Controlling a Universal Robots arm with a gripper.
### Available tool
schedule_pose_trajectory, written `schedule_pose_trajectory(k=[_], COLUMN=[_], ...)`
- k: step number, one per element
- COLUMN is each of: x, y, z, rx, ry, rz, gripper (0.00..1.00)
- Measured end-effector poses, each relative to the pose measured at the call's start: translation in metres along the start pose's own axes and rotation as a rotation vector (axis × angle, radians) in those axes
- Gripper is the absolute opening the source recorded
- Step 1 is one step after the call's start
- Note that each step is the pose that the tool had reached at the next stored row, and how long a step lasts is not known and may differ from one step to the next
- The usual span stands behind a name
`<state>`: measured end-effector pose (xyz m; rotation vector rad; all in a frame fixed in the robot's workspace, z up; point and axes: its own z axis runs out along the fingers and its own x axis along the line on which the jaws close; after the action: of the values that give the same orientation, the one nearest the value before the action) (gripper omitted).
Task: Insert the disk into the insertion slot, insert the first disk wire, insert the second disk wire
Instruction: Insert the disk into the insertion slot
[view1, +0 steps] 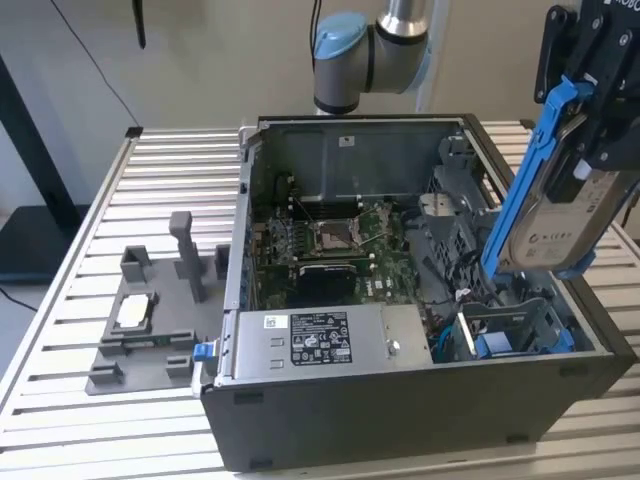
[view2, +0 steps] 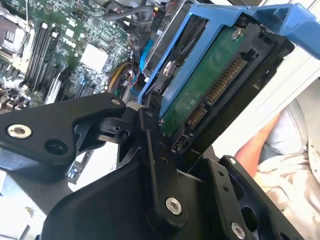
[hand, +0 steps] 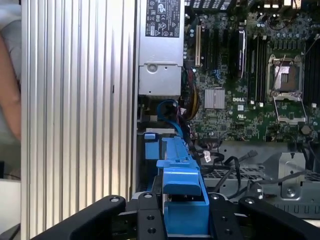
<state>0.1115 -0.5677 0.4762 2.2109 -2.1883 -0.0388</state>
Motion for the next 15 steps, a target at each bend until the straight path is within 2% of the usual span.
schedule_pose_trajectory(k=[15], x=[0.0048], y=[-0.0008], z=[0.0109], rx=[0.0], ry=[0.0002], rz=[-0.007], gripper=[0.33])
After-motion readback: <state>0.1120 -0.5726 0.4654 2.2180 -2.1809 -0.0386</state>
